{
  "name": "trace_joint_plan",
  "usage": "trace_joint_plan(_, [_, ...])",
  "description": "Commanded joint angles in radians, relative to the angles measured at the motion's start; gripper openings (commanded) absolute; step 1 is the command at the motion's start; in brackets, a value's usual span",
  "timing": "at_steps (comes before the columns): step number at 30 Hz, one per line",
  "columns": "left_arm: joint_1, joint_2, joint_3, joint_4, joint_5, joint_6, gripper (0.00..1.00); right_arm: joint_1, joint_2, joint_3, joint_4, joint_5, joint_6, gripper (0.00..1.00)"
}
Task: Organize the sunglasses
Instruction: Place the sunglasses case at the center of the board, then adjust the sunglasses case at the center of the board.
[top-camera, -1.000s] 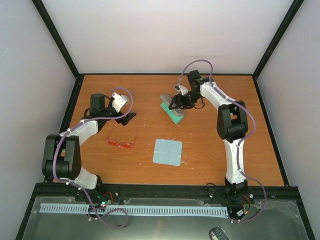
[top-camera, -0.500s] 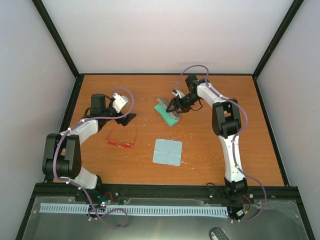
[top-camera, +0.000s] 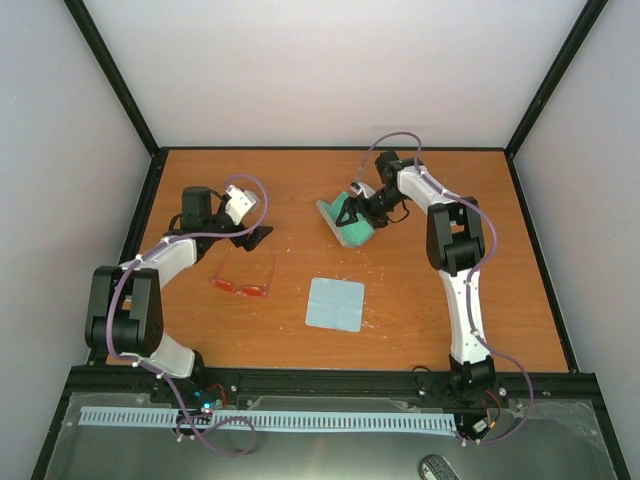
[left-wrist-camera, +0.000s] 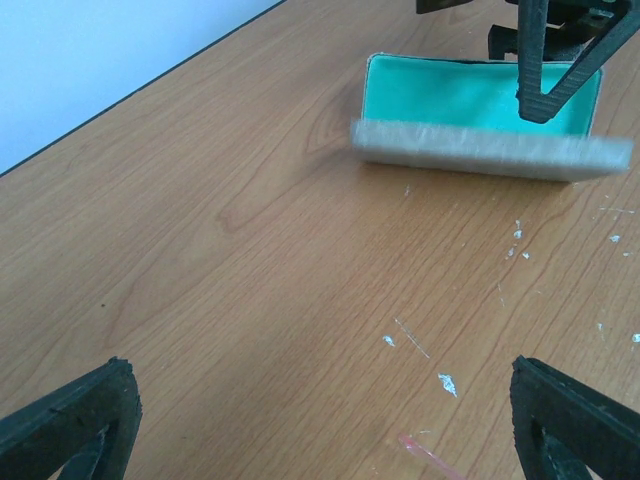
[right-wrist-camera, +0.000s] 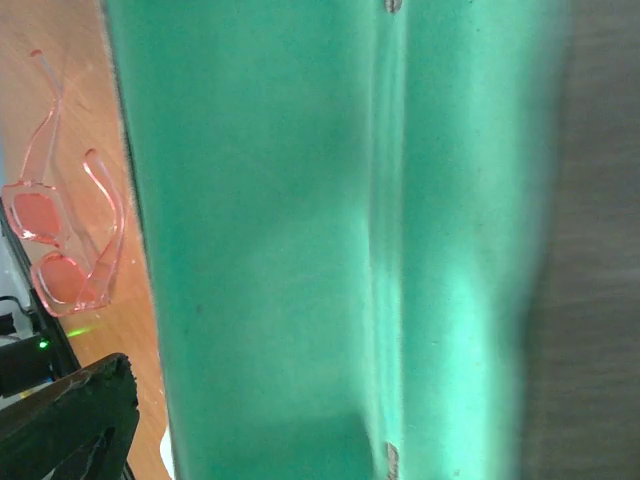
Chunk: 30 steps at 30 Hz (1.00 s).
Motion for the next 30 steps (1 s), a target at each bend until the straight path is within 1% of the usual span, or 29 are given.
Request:
trace_joint_plan(1, [0.003,0.008,0.035,0.001,0.021,0.014,0.99,-0.006,-0.050,-0.004,-0.012,0.068,0.016,1.00])
trace_joint_plan(5, [0.003,0.007,0.034,0.003,0.026,0.005,0.99,-0.005,-0.146,-0.007,-0.006,0.168,0.052,1.00])
trace_joint_plan(10, [0.002,0.007,0.033,0.009,0.029,0.005,0.99,0.016,-0.299,-0.043,0.016,0.376,0.092,1.00])
trace_joint_plan(11, [0.002,0.006,0.033,0.011,0.030,0.005,1.00,0.028,-0.323,-0.054,0.024,0.410,0.101,0.98])
trace_joint_plan(12, [0.003,0.008,0.033,0.012,0.031,0.004,1.00,0.043,-0.345,-0.069,0.033,0.429,0.109,0.93])
trace_joint_plan(13, [0.003,0.008,0.033,0.014,0.034,0.002,0.99,0.075,-0.360,-0.084,0.046,0.446,0.116,0.75])
trace_joint_plan(14, [0.003,0.009,0.032,0.018,0.035,0.002,0.99,0.105,-0.367,-0.102,0.054,0.472,0.125,0.45])
trace_joint_plan(15, [0.003,0.010,0.032,0.020,0.036,0.001,1.00,0.133,-0.365,-0.112,0.056,0.497,0.132,0.24])
trace_joint_plan(16, [0.003,0.011,0.032,0.021,0.037,0.000,1.00,0.160,-0.357,-0.126,0.063,0.507,0.141,0.07])
trace_joint_plan(17, [0.003,0.011,0.032,0.025,0.038,-0.002,0.99,0.179,-0.342,-0.140,0.074,0.512,0.156,0.03])
trace_joint_plan(19, [0.003,0.009,0.030,0.024,0.040,0.000,0.99,0.210,-0.303,-0.153,0.097,0.503,0.188,0.03])
trace_joint_plan(24, [0.003,-0.004,0.022,0.007,0.031,0.019,0.99,0.247,-0.221,-0.139,0.115,0.571,0.235,0.03])
trace_joint_plan(30, [0.003,-0.009,0.012,0.009,0.027,0.014,1.00,0.251,-0.219,-0.136,0.125,0.629,0.246,0.03])
